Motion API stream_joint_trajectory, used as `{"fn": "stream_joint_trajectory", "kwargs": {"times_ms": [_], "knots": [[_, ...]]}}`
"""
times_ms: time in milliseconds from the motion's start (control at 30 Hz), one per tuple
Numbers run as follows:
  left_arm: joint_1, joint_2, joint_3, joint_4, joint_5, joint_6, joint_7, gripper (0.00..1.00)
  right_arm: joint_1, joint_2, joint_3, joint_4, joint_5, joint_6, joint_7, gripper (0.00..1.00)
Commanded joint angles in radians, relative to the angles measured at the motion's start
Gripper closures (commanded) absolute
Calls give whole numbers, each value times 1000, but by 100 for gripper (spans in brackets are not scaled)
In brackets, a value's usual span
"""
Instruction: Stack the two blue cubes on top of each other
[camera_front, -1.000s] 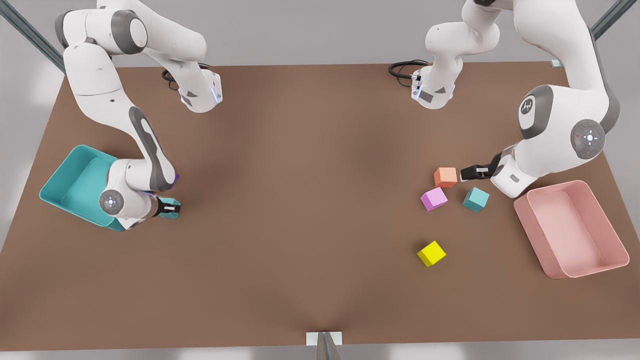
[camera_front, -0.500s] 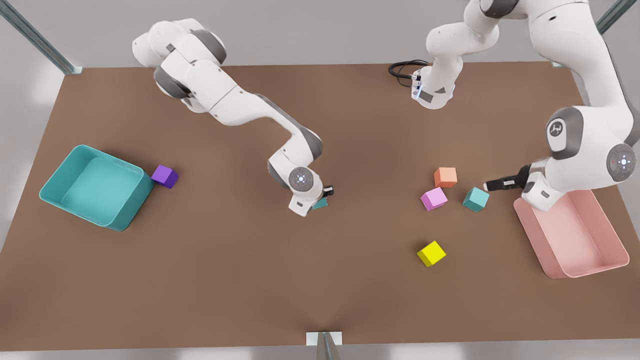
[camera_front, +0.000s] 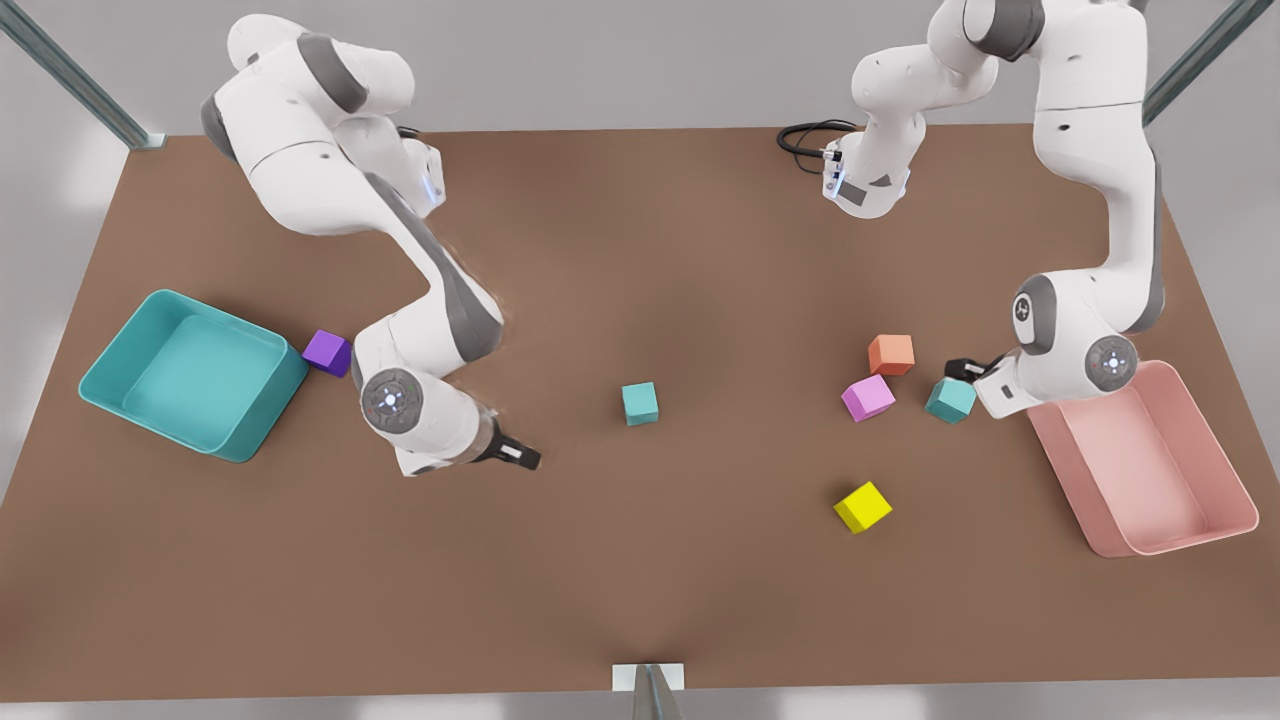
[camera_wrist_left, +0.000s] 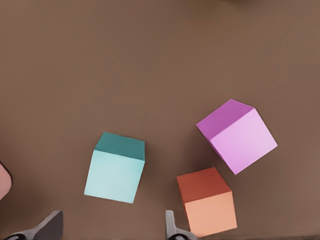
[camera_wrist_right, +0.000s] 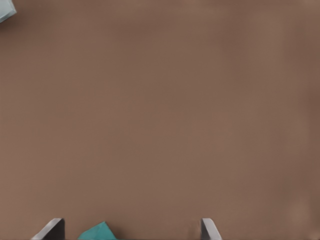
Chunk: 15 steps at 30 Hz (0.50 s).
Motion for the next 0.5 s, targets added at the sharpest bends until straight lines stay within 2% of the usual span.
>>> {"fn": "stream_joint_trajectory", "kwargs": {"times_ms": [0,67,133,233,467], "knots": [[2,6,0,-15,8,110,488,0,-105,5,0,-4,-165,-249,-356,0],[3,28,0,-15,8,110,488,0,-191,-37,0,22,-253,-322,-584,0],[6,45,0,-15,10,114,488,0,-156,-218,21,77,-249,-512,-640,0],[8,86,0,-17,10,153,488,0,-158,-478,9,-82,-152,-512,-689,0],[11,134,14,-17,10,196,488,0,-159,-503,6,-147,-118,-502,-689,0]]}}
